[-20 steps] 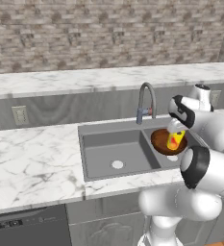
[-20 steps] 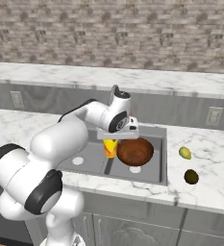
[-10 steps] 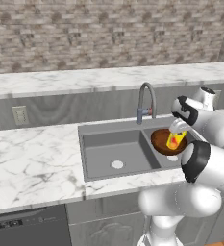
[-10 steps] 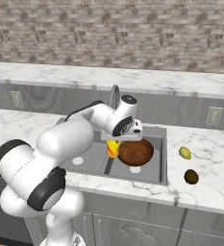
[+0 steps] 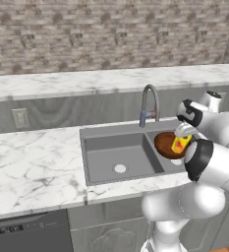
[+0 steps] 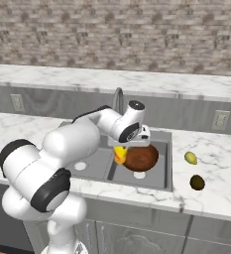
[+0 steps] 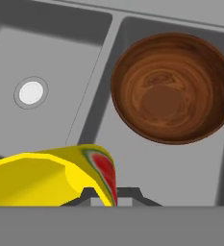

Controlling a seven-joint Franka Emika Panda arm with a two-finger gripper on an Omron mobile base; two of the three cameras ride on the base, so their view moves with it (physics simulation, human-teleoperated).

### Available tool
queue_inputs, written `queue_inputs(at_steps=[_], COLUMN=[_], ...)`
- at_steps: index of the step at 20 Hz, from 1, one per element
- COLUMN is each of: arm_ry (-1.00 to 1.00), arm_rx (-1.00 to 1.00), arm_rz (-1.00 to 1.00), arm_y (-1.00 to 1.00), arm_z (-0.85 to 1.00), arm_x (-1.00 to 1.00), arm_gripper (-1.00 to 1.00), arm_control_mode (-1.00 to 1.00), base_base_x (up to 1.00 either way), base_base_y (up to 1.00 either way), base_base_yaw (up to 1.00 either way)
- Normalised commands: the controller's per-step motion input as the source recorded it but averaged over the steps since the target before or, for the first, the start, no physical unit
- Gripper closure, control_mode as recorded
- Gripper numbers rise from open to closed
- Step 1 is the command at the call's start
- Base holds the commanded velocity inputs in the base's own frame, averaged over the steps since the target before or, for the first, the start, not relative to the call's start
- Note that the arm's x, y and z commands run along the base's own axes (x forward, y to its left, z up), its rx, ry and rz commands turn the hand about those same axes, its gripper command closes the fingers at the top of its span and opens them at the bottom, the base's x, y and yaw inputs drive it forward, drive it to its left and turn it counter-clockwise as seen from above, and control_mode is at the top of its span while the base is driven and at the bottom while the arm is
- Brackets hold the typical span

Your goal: Remove the lemon and avocado from the sink. Then move the bowl and cup from the counter to the sink for washing.

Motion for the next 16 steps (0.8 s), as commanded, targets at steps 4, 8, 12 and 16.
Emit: queue_inputs(at_steps=[4, 8, 12, 16], arm_ry=[0.00, 0.00, 0.00, 0.00], arm_rx=[0.00, 0.00, 0.00, 0.00], arm_rz=[0.00, 0.00, 0.00, 0.00], arm_y=[-0.11, -0.11, -0.10, -0.03], arm_z=[-0.07, -0.09, -0.09, -0.10], arm_x=[0.02, 0.01, 0.01, 0.01], arm_gripper=[1.00, 1.00, 1.00, 1.00], arm_control_mode=[-1.00, -1.00, -1.00, -1.00], base_base_x=[0.00, 0.00, 0.00, 0.00], base_base_y=[0.00, 0.00, 0.00, 0.00], base_base_yaw=[0.00, 0.00, 0.00, 0.00])
